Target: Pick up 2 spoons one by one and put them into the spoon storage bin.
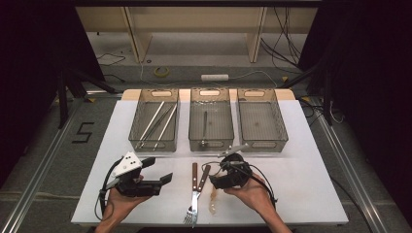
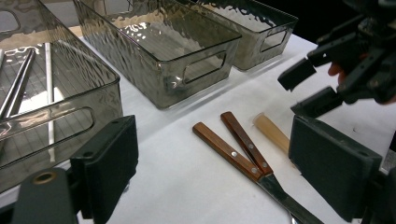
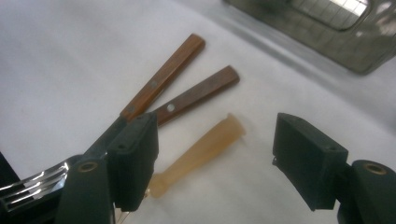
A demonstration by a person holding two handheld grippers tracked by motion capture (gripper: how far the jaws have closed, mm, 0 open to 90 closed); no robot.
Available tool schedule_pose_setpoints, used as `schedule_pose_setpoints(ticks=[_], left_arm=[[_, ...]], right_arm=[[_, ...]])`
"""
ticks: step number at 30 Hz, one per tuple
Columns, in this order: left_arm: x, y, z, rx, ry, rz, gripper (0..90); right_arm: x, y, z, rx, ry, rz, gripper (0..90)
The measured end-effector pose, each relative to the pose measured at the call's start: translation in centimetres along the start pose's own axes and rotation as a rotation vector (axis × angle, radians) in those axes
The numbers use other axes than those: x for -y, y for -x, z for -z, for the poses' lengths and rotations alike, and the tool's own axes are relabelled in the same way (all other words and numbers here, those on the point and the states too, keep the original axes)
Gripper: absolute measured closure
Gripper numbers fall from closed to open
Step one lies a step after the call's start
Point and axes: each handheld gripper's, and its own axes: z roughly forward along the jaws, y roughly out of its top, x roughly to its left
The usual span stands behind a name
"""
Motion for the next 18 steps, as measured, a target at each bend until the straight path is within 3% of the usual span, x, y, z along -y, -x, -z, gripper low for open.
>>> schedule_pose_setpoints(ticks=[12,18], left_arm=[[0.0,0.1,0.0,0.002,0.003,-0.005,15.3],[0.0,0.2,0.0,0.004,0.008,-0.008,15.3]], right_arm=[[1.9,-1.7,-1.9,0.012,-0.065,-0.029,28.5],[2.3,-2.4,-2.9,0.017,-0.105,0.0,28.9]])
